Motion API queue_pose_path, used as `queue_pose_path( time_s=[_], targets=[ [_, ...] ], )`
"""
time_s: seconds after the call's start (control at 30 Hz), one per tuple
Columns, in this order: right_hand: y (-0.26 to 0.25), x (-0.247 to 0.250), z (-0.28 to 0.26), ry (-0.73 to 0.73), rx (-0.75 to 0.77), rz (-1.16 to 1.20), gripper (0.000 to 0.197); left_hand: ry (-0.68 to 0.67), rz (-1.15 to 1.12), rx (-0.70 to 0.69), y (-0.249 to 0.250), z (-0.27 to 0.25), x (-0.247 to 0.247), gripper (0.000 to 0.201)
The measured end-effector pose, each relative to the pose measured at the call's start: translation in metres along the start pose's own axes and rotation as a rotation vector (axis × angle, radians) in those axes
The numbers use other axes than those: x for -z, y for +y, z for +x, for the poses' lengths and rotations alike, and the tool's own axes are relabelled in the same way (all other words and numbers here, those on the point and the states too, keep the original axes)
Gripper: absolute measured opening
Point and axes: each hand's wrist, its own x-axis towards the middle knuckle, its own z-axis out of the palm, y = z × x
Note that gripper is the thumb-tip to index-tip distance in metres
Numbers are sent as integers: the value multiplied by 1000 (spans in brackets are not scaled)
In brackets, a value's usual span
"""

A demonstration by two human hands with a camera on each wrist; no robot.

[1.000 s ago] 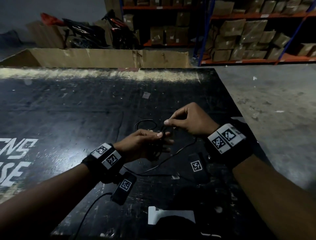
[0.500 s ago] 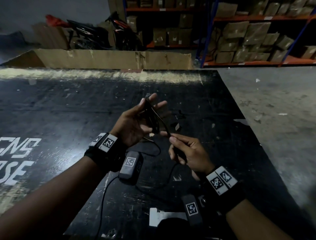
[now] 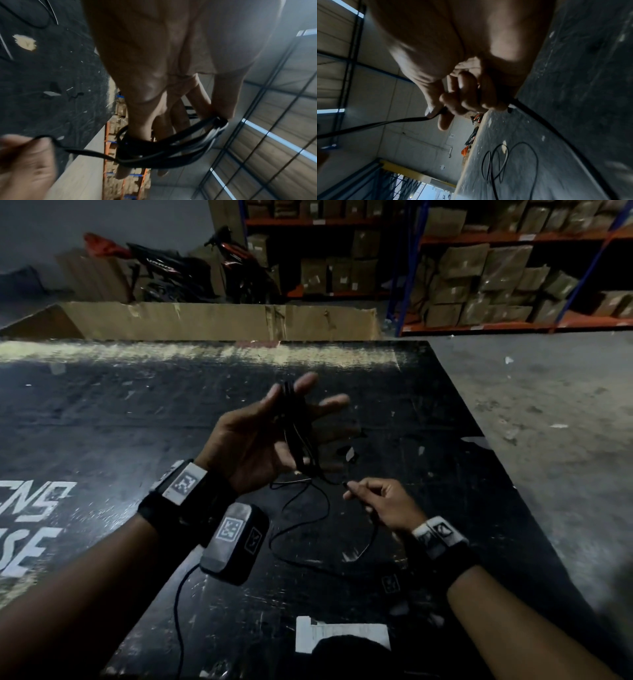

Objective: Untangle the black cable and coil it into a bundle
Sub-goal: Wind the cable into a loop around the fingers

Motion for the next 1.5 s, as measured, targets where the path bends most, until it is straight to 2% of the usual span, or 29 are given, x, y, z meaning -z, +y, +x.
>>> queue_pose_path(
  time_s=[0.1,0.2,0.33,0.4,0.43,0.5,0.53,0.6,0.7,0.77,0.83,0.97,1.1,1.13,1.2,1.33,1.4,1.5],
  targets=[
    [-22,14,19,94,155,-138,23,-26,70,165,-18,-11,0,37],
    [-55,21,33,80,230,-243,19,41,321,300,-38,-19,3,32],
    [-99,14,25,-29,286,-443,19,204,557,338,-52,-17,13,31],
    [-111,5,16,-33,308,-544,19,303,605,326,-52,-15,19,29],
    [-114,0,11,-24,318,-569,18,358,607,299,-52,-15,24,36],
    [-113,-10,1,-2,334,-527,14,436,587,241,-51,-15,32,46],
    [-111,-14,-4,1,340,-465,12,459,561,204,-50,-15,35,42],
    [-104,-24,-17,-14,351,-311,15,515,458,117,-47,-14,41,34],
    [-84,-38,-30,-83,325,-11,24,579,267,15,-38,-9,44,40],
    [-68,-45,-33,-141,268,152,28,568,163,-49,-31,-7,41,45],
    [-53,-48,-34,-164,203,216,30,525,94,-88,-28,-5,37,47],
    [-32,-49,-35,-208,142,212,26,414,-17,-156,-21,-1,27,41],
    [-20,-36,-32,-130,8,73,22,266,-88,-171,-5,-7,15,43],
    [-17,-31,-29,-120,9,62,18,230,-71,-148,-2,-9,11,43],
    [-17,-22,-22,-109,55,28,24,141,-21,-70,-3,-14,3,42],
    [-33,-5,2,-85,157,-201,25,31,74,170,-24,-26,-1,44],
    [-48,1,13,-79,163,-277,21,37,163,259,-37,-31,-2,48],
    [-75,2,19,-116,189,-448,29,130,263,313,-56,-32,-5,53]
  ],
)
